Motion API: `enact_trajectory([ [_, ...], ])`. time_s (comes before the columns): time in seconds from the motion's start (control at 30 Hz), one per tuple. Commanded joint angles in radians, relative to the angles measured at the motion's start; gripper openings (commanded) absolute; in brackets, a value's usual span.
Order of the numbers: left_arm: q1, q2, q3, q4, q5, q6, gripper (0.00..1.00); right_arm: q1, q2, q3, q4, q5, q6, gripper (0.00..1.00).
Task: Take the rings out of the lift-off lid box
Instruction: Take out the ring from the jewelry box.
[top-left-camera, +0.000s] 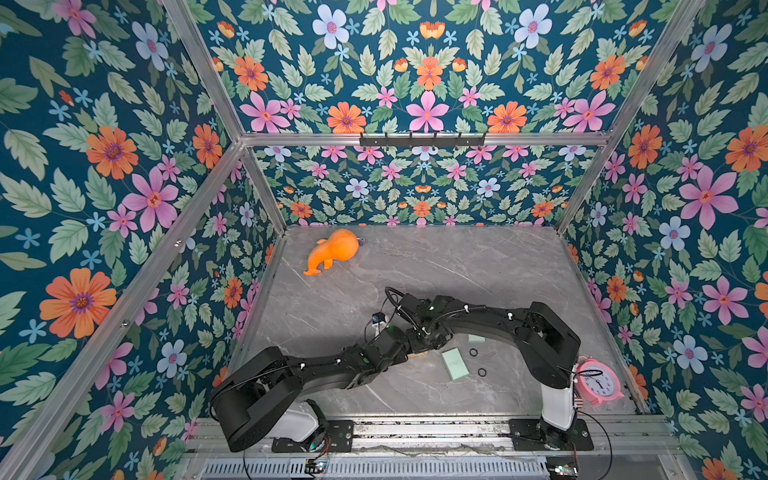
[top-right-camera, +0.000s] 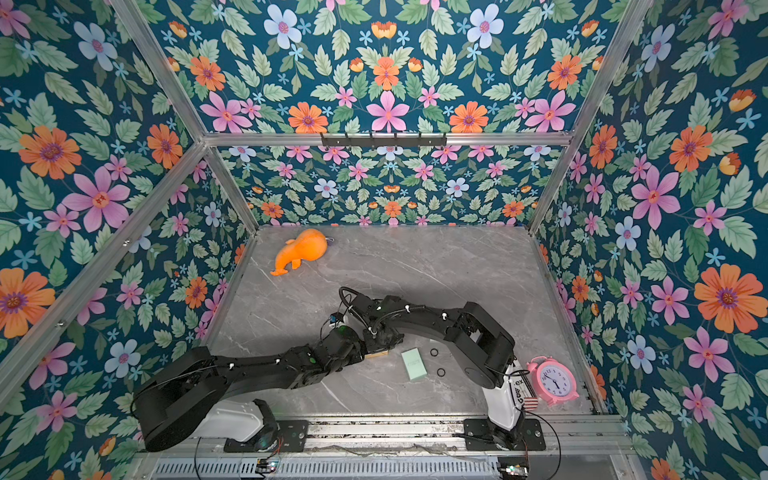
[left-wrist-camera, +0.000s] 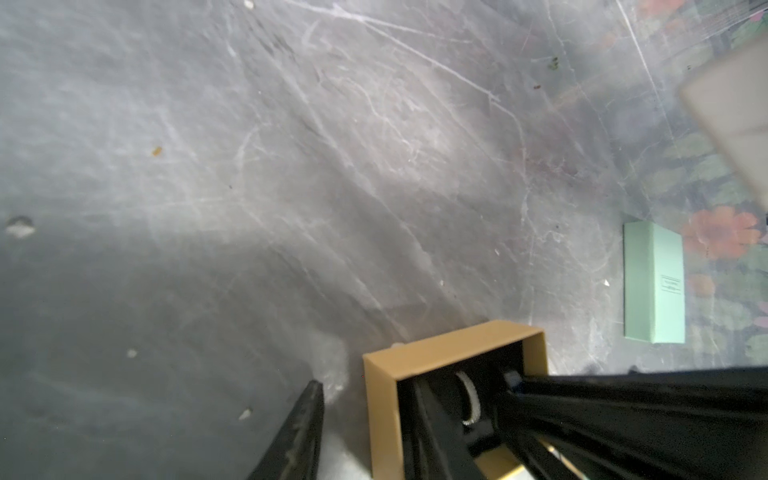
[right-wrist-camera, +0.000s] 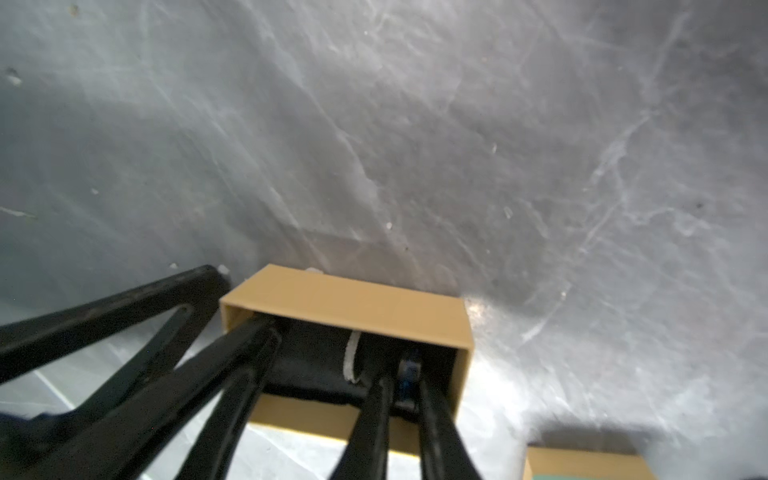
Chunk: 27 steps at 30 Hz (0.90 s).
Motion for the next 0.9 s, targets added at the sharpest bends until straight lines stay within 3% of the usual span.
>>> enact_trajectory([
  [0.0, 0.0, 0.016, -0.01, -0.028, 0.013, -0.004, 0.36, -0.004, -0.024, -0.014, 0.025, -0.032, -0.003, 0.11],
  [0.47, -0.001, 0.069, -0.035, -0.007, 0.023, -0.002, 0.24, -0.035, -0.085, -0.079, 0.093, -0.114, -0.005, 0.04],
  [0.87, -0.002, 0.096, -0.039, -0.015, 0.022, 0.012, 0.21, -0.067, -0.153, -0.153, 0.183, -0.194, -0.007, 0.04],
])
